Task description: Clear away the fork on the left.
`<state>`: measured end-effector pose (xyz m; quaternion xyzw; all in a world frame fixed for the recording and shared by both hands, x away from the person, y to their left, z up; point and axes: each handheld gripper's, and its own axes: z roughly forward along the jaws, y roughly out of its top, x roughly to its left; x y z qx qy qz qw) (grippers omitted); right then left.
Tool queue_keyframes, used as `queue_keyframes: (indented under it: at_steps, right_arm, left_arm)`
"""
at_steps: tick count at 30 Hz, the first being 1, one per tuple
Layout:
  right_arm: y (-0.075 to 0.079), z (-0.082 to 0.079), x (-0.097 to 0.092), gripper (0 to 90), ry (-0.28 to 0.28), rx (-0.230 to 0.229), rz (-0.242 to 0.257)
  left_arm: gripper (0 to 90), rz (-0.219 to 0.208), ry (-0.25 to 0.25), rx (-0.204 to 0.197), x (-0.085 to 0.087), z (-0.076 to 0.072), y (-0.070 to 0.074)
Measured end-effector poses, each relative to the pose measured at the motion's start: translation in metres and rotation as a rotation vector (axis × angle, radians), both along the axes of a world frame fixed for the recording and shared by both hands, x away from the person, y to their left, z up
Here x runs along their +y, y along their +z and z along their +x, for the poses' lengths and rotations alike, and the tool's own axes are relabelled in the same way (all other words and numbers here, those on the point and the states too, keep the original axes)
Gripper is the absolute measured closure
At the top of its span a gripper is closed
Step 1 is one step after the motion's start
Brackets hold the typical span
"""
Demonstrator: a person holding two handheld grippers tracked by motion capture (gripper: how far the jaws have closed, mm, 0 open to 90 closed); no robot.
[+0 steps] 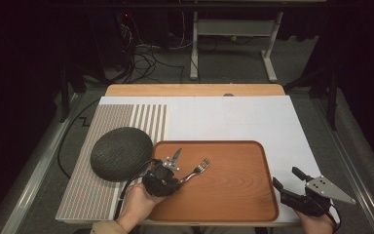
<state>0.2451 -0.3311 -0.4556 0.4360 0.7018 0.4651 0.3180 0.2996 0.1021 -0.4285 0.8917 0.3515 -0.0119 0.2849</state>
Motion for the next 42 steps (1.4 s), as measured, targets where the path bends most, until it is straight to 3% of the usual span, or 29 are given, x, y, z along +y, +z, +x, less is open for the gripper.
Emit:
queue_keyframes:
  at_steps: [10, 17, 21, 25, 28, 31, 37, 42]
  right_arm:
    - [0.000, 0.000, 0.001, 23.3, 0.003, 0.001, -0.003]
    - [0.000, 0.000, 0.001, 23.3, 0.004, 0.002, -0.006]
    - [0.000, 0.000, 0.001, 23.3, 0.004, 0.002, -0.006]
    - [0.000, 0.000, 0.001, 23.3, 0.004, 0.003, -0.007]
    - [0.000, 0.000, 0.001, 23.3, 0.004, 0.003, -0.007]
    - [0.000, 0.000, 0.001, 23.3, 0.004, 0.003, -0.007]
    - [0.000, 0.000, 0.001, 23.3, 0.005, 0.001, -0.008]
    - [0.000, -0.001, 0.001, 23.3, 0.005, 0.003, -0.008]
  left_arm:
    - [72.3, 0.046, 0.008, -0.020, -0.008, 0.002, -0.009]
    - [63.4, 0.078, 0.005, -0.047, -0.011, 0.001, -0.013]
    - [62.7, 0.097, -0.005, -0.053, -0.013, 0.001, -0.016]
    - [62.9, 0.097, -0.010, -0.064, -0.013, 0.000, -0.016]
    - [64.4, 0.069, -0.009, -0.067, -0.012, 0.000, -0.014]
    - [71.3, 0.050, -0.016, -0.084, -0.012, -0.001, -0.011]
    - [76.0, 0.020, -0.031, -0.115, -0.013, -0.003, -0.006]
    - [77.9, 0.022, -0.046, -0.104, -0.018, -0.001, -0.004]
